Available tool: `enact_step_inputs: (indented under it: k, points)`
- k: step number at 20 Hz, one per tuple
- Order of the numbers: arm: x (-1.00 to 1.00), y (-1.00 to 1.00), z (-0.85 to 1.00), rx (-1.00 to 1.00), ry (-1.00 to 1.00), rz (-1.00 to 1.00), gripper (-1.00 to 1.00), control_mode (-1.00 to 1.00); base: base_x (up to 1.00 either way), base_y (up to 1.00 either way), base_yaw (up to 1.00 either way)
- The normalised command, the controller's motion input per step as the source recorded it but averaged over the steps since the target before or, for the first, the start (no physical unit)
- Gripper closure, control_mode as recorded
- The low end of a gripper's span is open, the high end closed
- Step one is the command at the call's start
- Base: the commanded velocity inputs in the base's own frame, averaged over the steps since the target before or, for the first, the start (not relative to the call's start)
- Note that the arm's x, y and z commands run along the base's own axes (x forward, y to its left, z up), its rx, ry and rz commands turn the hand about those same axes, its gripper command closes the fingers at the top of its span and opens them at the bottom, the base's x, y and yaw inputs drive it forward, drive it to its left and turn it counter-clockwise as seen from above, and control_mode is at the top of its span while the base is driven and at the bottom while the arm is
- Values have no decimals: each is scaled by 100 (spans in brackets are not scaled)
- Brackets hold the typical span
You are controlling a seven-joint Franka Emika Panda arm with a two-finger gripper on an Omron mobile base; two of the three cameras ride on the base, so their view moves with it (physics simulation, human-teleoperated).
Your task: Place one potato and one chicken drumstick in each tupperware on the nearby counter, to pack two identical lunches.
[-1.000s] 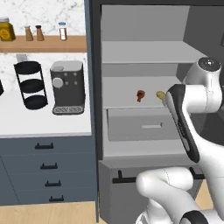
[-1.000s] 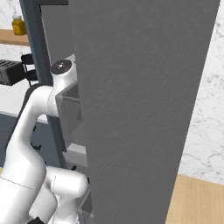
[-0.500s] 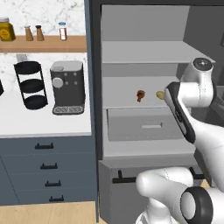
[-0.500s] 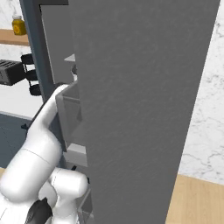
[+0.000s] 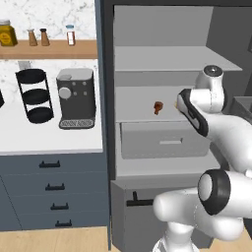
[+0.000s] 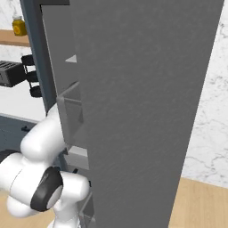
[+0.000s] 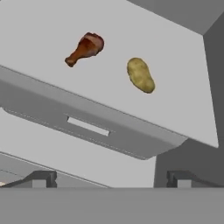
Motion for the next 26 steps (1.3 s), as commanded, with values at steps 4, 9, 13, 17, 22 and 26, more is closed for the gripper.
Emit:
enact_step_inputs:
  k: [4, 9, 13, 17, 22, 26]
  points:
    - [60, -5, -15, 0, 5, 4, -100, -100, 0, 0, 0]
    - [47, -17, -18, 0, 3, 3, -100, -100, 0, 0, 0]
    - [16, -21, -23, -2, 0, 0, -100, -100, 0, 0, 0]
    - [17, -15, -25, -3, 0, 0, -100, -100, 0, 0, 0]
    - [25, -16, -18, -1, 0, 0, -100, -100, 0, 0, 0]
    - [38, -16, -8, 0, 0, 0, -100, -100, 0, 0, 0]
